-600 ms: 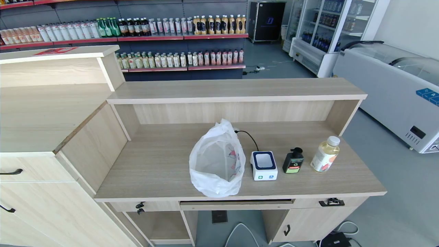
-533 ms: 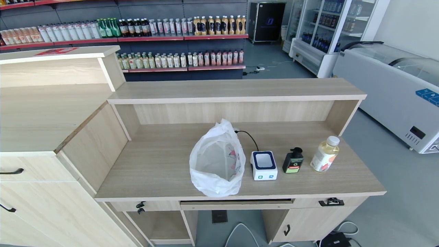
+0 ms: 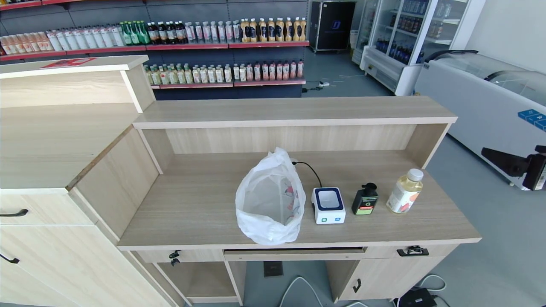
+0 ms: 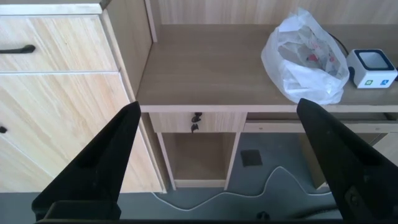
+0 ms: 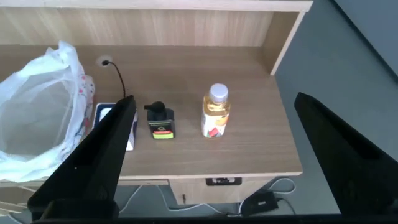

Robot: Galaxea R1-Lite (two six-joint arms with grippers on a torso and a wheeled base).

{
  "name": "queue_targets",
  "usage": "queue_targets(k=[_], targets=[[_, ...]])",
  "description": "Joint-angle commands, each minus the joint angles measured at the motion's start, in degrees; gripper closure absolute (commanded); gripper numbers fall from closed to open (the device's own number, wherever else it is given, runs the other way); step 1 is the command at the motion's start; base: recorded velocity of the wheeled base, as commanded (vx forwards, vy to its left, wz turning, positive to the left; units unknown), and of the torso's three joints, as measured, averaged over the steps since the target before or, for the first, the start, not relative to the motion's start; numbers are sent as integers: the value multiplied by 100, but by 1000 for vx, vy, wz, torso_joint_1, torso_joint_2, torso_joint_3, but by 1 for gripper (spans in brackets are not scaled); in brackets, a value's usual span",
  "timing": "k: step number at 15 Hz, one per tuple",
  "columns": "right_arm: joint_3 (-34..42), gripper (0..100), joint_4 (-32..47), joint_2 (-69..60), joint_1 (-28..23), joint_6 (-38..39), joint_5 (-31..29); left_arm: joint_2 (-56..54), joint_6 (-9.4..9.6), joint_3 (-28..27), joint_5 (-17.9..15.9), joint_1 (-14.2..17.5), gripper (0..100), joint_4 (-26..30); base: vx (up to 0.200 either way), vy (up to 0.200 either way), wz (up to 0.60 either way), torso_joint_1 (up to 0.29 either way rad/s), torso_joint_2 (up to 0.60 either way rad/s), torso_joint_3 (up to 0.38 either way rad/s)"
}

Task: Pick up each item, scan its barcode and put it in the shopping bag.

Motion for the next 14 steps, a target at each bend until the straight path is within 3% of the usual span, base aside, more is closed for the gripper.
queue_targets(k=[1, 3, 11, 14], targets=[[714, 0, -1481, 2099, -1271, -1164, 1466, -2, 2, 0, 0, 4, 0, 0, 0, 0, 0, 0, 0, 0], [644, 0, -1534, 2547, -1623, -1972, 2082, -2, 2, 0, 0, 4, 0, 0, 0, 0, 0, 0, 0, 0], [416, 0, -1543, 3242, -1640, -2798, 2178, -2, 2, 0, 0, 4, 0, 0, 0, 0, 0, 0, 0, 0], [-121, 0, -2114, 4059, -1658, -3554, 2767, -2, 2, 0, 0, 4, 0, 0, 0, 0, 0, 0, 0, 0]])
